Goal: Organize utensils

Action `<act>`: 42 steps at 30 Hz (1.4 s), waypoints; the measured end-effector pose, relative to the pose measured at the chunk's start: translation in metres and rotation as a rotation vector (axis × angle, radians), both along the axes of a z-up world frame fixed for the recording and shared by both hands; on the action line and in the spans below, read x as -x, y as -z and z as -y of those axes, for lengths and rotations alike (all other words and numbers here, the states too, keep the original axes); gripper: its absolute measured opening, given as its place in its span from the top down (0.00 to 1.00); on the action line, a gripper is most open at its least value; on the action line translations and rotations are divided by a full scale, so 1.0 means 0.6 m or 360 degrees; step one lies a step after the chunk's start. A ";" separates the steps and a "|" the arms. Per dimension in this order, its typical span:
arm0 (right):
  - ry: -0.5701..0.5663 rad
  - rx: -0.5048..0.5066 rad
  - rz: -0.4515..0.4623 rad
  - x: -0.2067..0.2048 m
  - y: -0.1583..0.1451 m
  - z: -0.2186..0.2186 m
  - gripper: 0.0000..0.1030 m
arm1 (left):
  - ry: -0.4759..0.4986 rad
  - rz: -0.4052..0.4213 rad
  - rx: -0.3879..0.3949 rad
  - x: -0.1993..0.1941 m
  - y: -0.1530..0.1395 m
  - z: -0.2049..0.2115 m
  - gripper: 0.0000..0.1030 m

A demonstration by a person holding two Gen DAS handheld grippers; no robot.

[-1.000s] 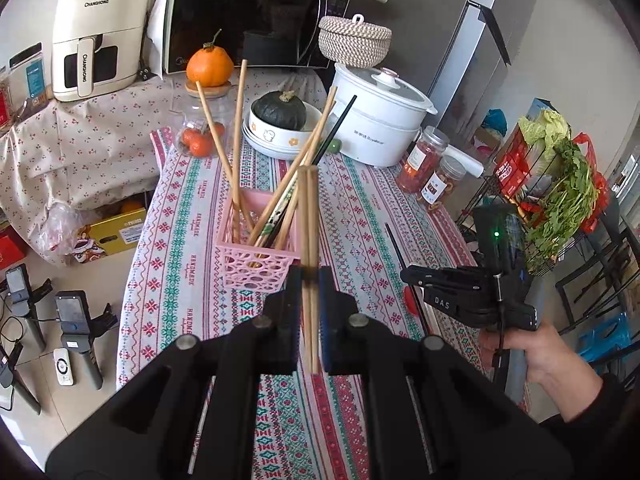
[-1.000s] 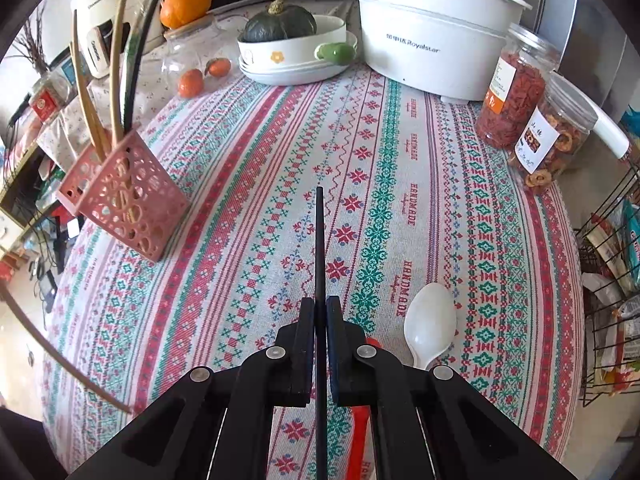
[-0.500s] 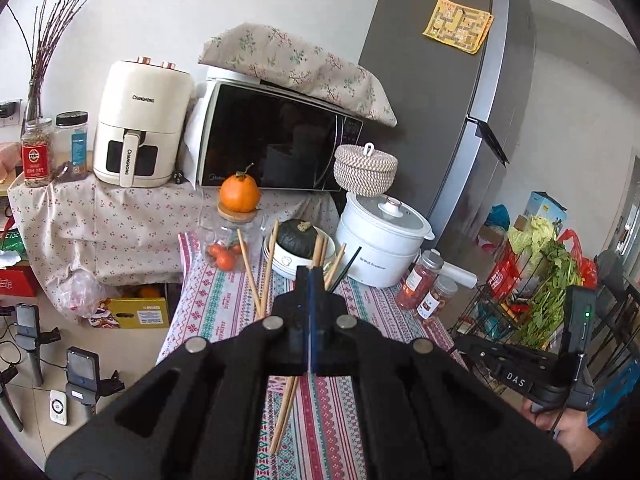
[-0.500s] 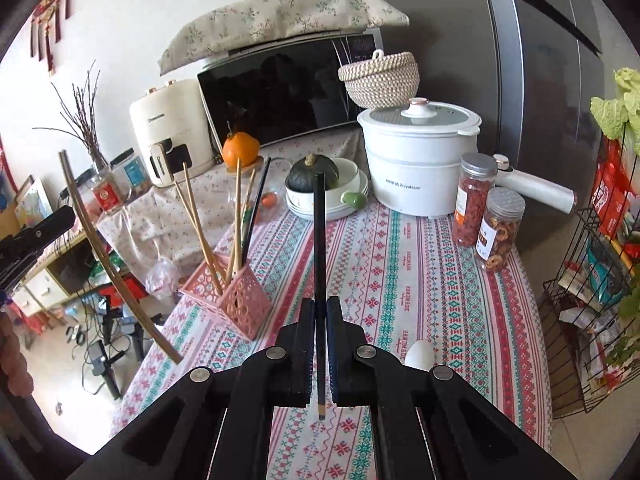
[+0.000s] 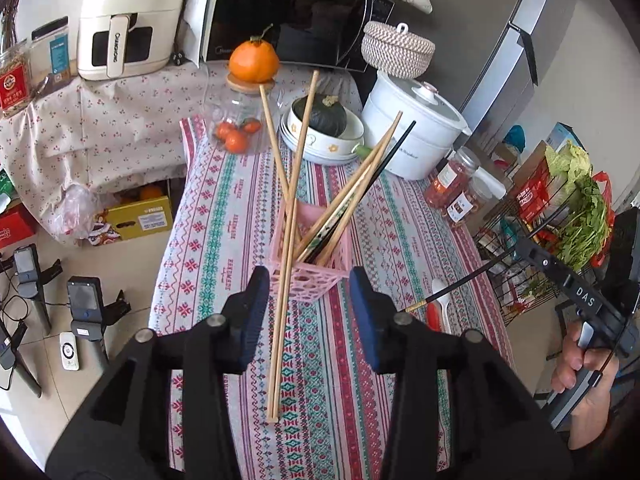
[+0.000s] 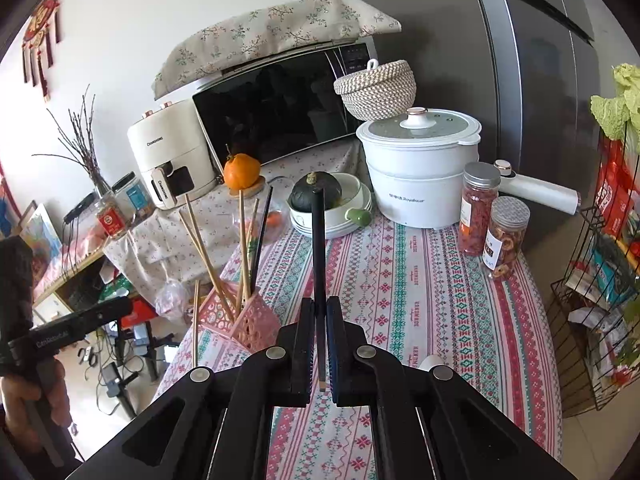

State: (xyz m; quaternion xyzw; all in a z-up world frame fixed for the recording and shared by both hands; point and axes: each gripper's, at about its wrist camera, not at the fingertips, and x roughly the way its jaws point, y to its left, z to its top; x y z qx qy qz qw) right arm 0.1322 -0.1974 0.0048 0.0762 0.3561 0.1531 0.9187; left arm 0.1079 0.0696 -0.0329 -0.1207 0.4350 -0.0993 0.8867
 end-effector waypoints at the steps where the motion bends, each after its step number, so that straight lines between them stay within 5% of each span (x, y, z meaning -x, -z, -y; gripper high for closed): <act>1: -0.0001 -0.0001 -0.0012 -0.001 0.003 0.001 0.95 | 0.0017 -0.0041 -0.0020 -0.005 0.013 0.004 0.59; 5: -0.0010 0.0019 -0.0039 -0.003 0.012 -0.003 0.95 | 0.0037 -0.0151 -0.0135 -0.029 0.052 0.017 0.59; 10: -0.0023 0.0037 -0.0058 -0.002 0.017 -0.006 0.94 | 0.0031 -0.0251 -0.0138 -0.051 0.087 0.023 0.59; 13: -0.0021 0.0044 -0.0067 -0.001 0.020 -0.005 0.95 | 0.0015 -0.0299 -0.0123 -0.059 0.104 0.024 0.70; 15: -0.0019 0.0051 -0.0072 -0.001 0.022 -0.004 0.95 | 0.0010 -0.0318 -0.0110 -0.061 0.110 0.025 0.89; 19: -0.0020 0.0054 -0.0074 -0.001 0.022 -0.003 0.95 | 0.0015 -0.0299 -0.0113 -0.057 0.098 0.027 0.90; 25: -0.0058 0.0060 -0.0012 0.010 -0.002 -0.012 0.95 | 0.0035 -0.0098 -0.0050 -0.026 0.019 0.023 0.90; 33: -0.0109 -0.0032 0.0129 0.021 -0.068 -0.033 0.95 | -0.0104 0.0452 -0.0071 -0.005 -0.109 0.005 0.90; 42: -0.0124 -0.0130 0.0241 0.001 -0.126 -0.051 0.95 | -0.0198 0.0671 -0.0035 -0.061 -0.106 -0.002 0.90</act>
